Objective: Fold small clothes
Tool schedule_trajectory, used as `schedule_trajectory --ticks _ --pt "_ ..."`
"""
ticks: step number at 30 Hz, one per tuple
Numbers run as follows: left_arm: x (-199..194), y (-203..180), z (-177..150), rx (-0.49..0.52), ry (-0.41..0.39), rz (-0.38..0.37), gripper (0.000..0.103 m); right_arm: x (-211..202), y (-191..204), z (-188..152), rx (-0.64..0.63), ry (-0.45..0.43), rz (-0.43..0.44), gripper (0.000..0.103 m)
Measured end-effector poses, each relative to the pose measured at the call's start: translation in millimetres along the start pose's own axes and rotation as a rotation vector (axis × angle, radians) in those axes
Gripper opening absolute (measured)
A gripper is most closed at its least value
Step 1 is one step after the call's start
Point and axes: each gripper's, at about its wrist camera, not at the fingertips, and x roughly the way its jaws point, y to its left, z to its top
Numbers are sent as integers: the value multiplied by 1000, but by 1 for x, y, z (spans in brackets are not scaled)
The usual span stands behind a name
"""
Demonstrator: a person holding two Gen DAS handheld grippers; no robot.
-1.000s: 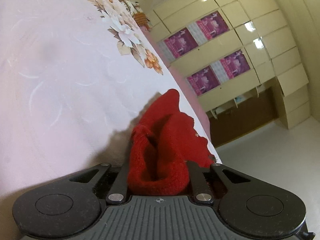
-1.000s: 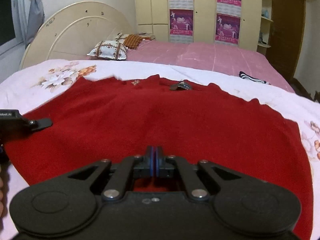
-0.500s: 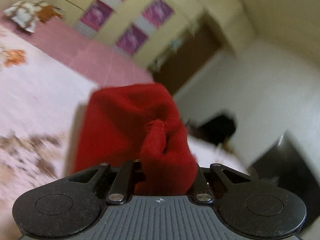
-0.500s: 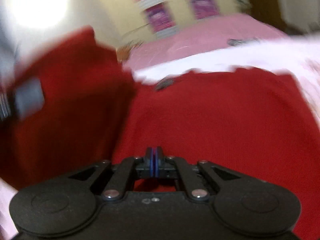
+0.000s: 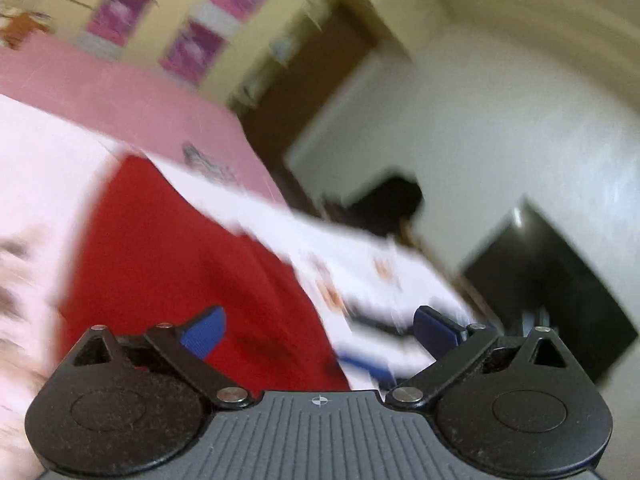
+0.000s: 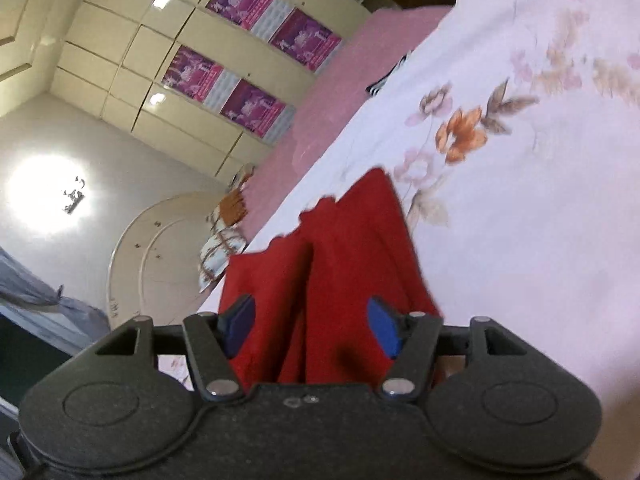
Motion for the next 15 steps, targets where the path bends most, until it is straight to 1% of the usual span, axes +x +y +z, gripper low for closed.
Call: schedule_trajectory --ticks 1,2,4,5,7,8,9,10,12,13,15 --pt "-8 14 7 -21 -29 59 100 4 1 -2 6 20 12 62" --pt "-15 32 14 -48 -43 134 100 10 2 -3 8 42 27 62" --pt "-20 62 24 -78 -38 259 100 19 6 -12 8 75 51 62" --pt "-19 72 25 -87 -21 306 100 22 7 -16 8 89 54 62" --pt "-14 84 18 -92 34 359 97 34 13 -22 1 113 66 61" --pt "-10 88 15 -95 65 385 93 40 17 -25 -9 125 67 61" --pt "-9 91 8 -100 97 397 93 46 20 -26 -21 138 61 61" --pt "-7 93 3 -110 109 399 93 52 25 -27 -42 151 33 61" --pt "-4 93 -6 -114 86 397 93 60 36 -30 -116 168 -41 59" --pt "-3 89 -10 -106 81 401 93 63 41 -32 -144 171 -48 58" --pt "-1 86 -13 -82 82 416 93 64 49 -34 -169 182 -27 52"
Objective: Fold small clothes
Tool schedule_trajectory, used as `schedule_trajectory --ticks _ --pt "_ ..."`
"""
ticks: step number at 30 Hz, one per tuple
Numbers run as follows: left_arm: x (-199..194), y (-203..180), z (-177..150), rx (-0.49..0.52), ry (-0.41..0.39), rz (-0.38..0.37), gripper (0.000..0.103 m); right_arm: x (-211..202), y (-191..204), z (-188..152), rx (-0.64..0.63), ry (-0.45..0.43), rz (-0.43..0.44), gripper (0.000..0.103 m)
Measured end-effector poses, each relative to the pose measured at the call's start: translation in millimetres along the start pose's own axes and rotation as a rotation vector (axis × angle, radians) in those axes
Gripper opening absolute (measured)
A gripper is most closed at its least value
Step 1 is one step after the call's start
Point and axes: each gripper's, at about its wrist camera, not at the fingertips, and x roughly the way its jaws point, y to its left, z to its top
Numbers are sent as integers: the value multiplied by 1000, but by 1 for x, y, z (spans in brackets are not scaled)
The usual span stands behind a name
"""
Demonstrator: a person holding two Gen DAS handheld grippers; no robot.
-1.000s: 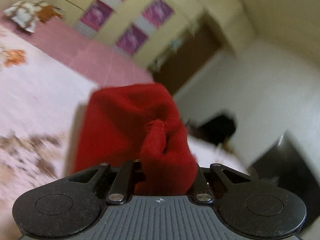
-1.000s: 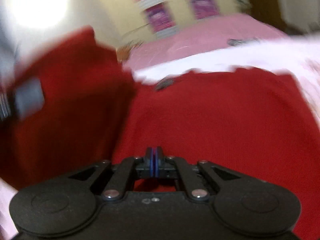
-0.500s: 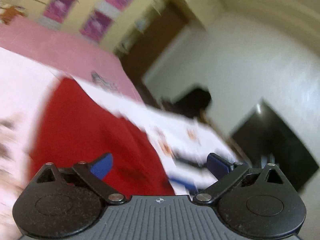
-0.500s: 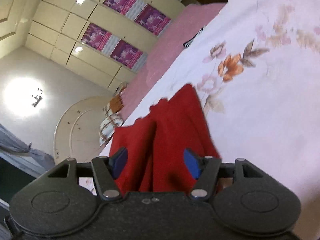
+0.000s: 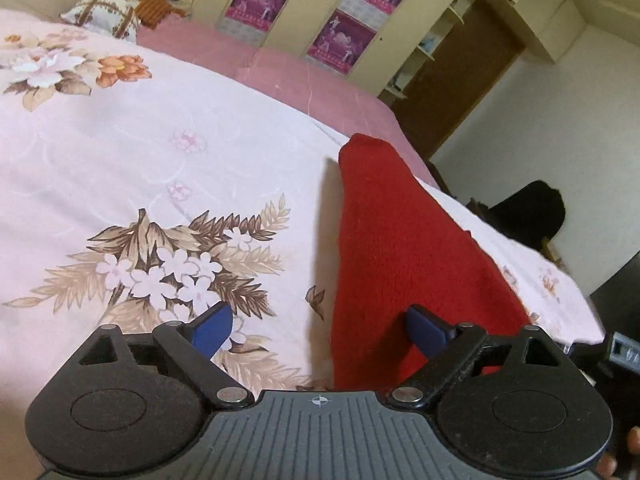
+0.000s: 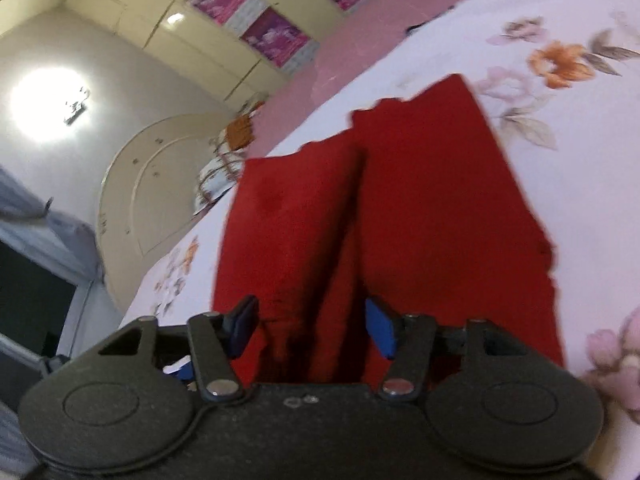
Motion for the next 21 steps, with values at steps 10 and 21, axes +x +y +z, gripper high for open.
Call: schedule_trajectory --ticks 10,21 --pt "8 -9 16 44 -11 25 93 24 35 9 -226 -30 -142 30" --pt "11 -29 26 85 -25 -29 72 26 67 5 -522 -77 -254 14"
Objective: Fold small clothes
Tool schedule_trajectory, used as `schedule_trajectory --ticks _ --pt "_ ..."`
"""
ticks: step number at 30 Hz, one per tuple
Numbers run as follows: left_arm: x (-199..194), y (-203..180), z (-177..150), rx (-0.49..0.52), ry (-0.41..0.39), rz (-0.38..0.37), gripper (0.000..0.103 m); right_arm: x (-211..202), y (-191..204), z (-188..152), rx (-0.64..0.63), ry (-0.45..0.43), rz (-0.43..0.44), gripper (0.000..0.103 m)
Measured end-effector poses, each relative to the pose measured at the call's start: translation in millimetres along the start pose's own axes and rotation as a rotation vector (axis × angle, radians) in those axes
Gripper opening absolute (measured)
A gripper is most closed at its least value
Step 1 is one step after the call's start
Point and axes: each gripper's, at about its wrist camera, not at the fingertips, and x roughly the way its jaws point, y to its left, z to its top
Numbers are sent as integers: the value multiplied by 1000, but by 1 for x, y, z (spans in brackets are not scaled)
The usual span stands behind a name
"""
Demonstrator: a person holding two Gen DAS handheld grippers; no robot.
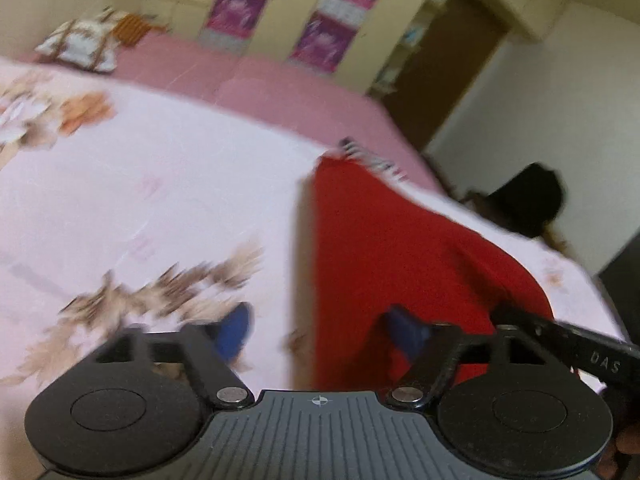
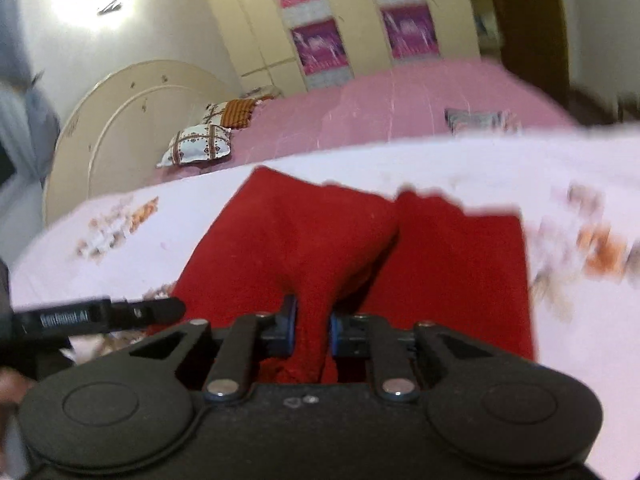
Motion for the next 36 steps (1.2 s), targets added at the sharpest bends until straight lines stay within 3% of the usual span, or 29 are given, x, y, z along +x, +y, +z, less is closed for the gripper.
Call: schedule_trajectory --ticks 5,9,11,13,14,17,21,24,26,28,30,33,36 --pt "-1 -39 11 126 -35 -51 72 -46 8 25 -130 -159 -2 14" --pt "26 -59 1 217 61 -21 72 -61 -21 23 -162 -185 -55 14" --pt "40 -59 -10 204 108 -32 72 -43 -47 19 -106 -109 -70 14" --pt "46 -53 -16 147 114 -65 73 -18 -68 5 -45 2 -93 15" --pt "46 -51 -16 133 114 -68 75 -14 -72 -5 -39 18 -101 15" --pt "47 -46 -16 130 115 -78 78 -20 -75 -15 11 -24 -78 16" --pt "45 -41 -16 121 121 -88 78 -25 -95 -10 176 -94 -9 34" --pt "47 -40 -11 111 133 -91 78 -18 -127 2 374 -118 102 35" --pt "47 -43 -2 114 124 -86 78 -6 -135 10 408 -100 126 34" --pt "52 -48 6 140 135 -76 78 5 -135 17 389 -76 125 32" --pt "56 -51 12 156 135 -67 78 10 -130 23 339 -73 87 14" --pt "56 -55 21 160 96 -74 78 -4 -109 26 166 -148 -7 10" --pt "72 -61 20 197 135 -53 78 -16 -96 22 62 -219 -80 10"
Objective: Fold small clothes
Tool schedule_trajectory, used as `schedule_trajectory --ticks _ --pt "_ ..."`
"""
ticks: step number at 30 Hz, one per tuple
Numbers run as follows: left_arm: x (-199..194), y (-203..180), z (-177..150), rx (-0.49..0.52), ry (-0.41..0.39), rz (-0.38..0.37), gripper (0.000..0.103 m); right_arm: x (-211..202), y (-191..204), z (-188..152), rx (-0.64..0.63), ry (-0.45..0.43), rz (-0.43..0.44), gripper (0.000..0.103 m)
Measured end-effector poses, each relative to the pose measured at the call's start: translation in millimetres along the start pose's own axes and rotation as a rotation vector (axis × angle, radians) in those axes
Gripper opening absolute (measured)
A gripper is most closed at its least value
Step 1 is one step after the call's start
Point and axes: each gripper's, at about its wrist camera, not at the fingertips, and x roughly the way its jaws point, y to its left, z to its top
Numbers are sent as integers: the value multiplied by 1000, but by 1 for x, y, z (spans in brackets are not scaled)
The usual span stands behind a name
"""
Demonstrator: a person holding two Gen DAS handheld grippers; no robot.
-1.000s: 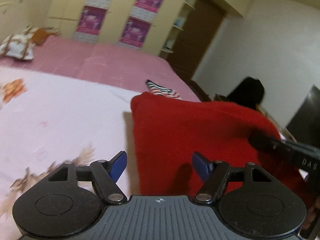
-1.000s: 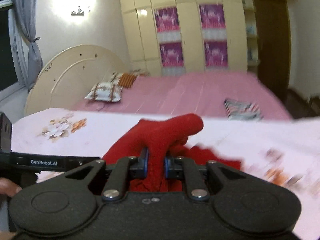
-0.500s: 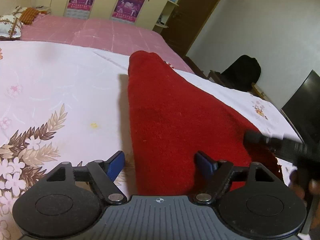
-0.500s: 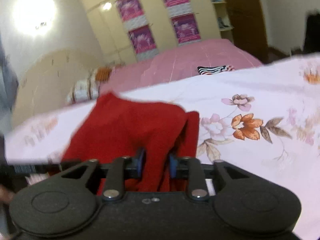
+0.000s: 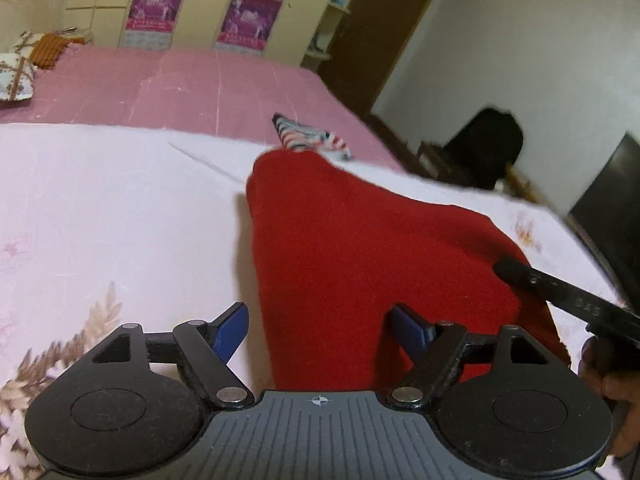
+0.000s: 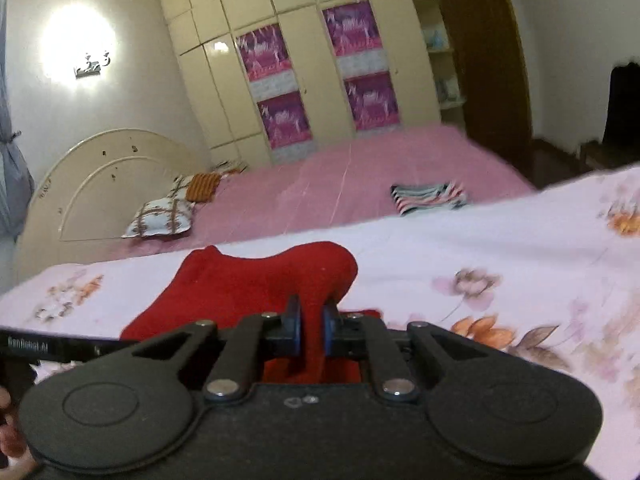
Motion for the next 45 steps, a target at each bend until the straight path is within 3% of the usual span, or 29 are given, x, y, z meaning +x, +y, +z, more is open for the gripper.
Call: schedule_trajectory --ticks 4,7,9,15,19,21,24,29,32,36,39,42,45 --pt "13 0 -4 -13 26 0 82 32 -12 -23 -9 132 -90 10" --pt "10 0 -5 -1 21 8 85 33 -10 -25 -4 130 -99 12" --pt "2 -1 -2 -4 14 25 86 30 -11 -18 12 136 -95 25" --pt "-48 1 -27 -1 -60 -32 85 -31 -12 -8 75 52 -35 29" --pt "-50 5 -47 -21 -29 -38 86 -57 8 -25 13 98 9 29" --pt "-43 6 -51 -34 1 -30 86 -54 20 -38 -49 140 -26 33" --pt "-38 -2 -52 63 -11 11 89 -35 26 -53 -90 223 -104 30" --pt "-72 -13 -56 119 -54 28 88 -38 25 -49 -58 225 -142 29" --pt "-91 -13 -70 91 -61 -32 88 -67 32 -48 -66 159 -126 30" --pt "-84 -8 -89 63 -10 -12 88 -86 47 -57 -119 118 -60 30" --pt "-89 2 -101 12 -11 -8 88 -78 58 -71 -167 162 -30 25" --pt "-94 1 -108 49 -13 14 88 -66 59 -86 -211 236 -83 24" --pt "-96 -1 -114 92 -21 38 88 -66 58 -89 -222 227 -93 24"
